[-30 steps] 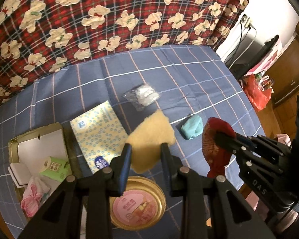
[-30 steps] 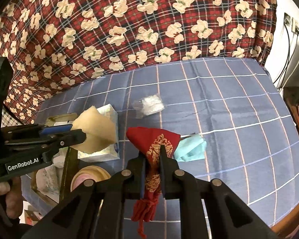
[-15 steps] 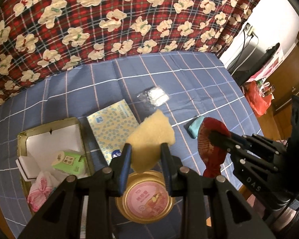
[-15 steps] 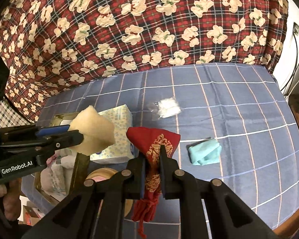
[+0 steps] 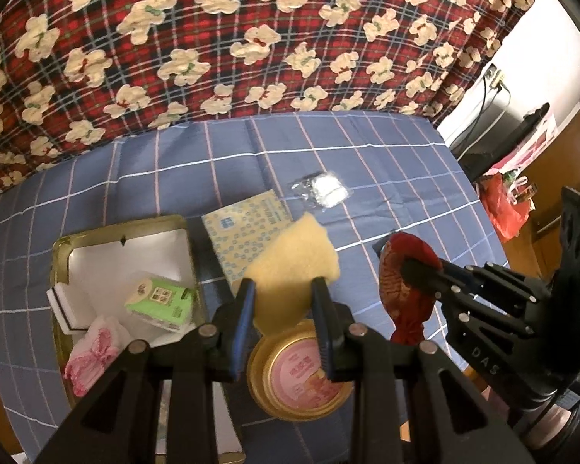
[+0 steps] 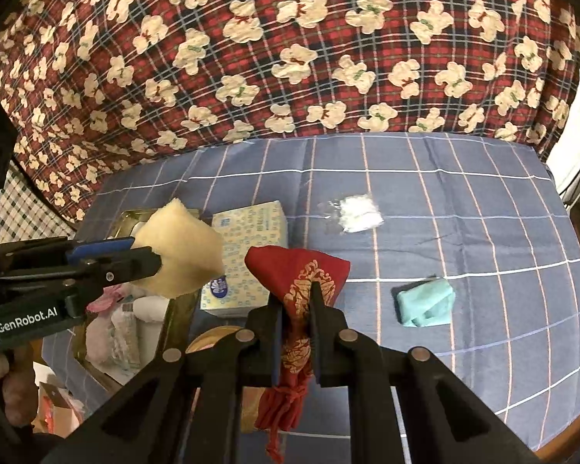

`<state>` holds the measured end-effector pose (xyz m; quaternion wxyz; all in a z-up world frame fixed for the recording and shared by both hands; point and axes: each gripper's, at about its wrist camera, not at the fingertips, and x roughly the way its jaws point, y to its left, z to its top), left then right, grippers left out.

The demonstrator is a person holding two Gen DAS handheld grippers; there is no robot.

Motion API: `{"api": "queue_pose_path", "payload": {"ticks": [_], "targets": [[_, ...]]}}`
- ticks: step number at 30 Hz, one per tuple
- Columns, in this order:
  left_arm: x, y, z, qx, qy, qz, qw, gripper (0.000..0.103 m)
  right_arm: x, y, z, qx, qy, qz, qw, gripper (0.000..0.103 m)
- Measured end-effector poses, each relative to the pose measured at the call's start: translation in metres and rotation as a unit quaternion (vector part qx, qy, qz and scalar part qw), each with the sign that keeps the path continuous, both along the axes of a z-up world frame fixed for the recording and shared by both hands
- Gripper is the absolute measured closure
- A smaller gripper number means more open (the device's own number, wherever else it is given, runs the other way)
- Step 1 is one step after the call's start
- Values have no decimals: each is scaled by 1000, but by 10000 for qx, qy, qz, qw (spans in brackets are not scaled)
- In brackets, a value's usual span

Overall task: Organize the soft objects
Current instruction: 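Carry the yellow sponge and red pouch over the tray with both grippers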

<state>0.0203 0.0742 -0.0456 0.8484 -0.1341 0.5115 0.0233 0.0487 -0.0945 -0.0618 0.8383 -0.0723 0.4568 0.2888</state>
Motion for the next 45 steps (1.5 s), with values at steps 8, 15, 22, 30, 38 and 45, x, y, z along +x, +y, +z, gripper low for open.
{"api": "queue_pose_path", "payload": {"ticks": [8,15,22,30,38,45], "targets": [[-11,13,0,2,-5,146,9999,76,-6,16,0,-6,-13,153,9999,90],[-18,27,-2,-10,13,280,9996,76,-10,29,-2,-9,1,264,9997,90],[-23,41,-4,-23,30,402,9992,76,-10,44,-3,-8,16,379,9993,90],[-27,55,-7,-37,49,579,9983,76,-10,60,-6,-16,40,528,9986,90],[-32,69,-7,-5,62,784,9969,76,-7,76,-9,-3,63,718,9974,90],[-38,82,-8,38,83,990,9950,76,-5,93,-11,46,76,921,9957,90]]}}
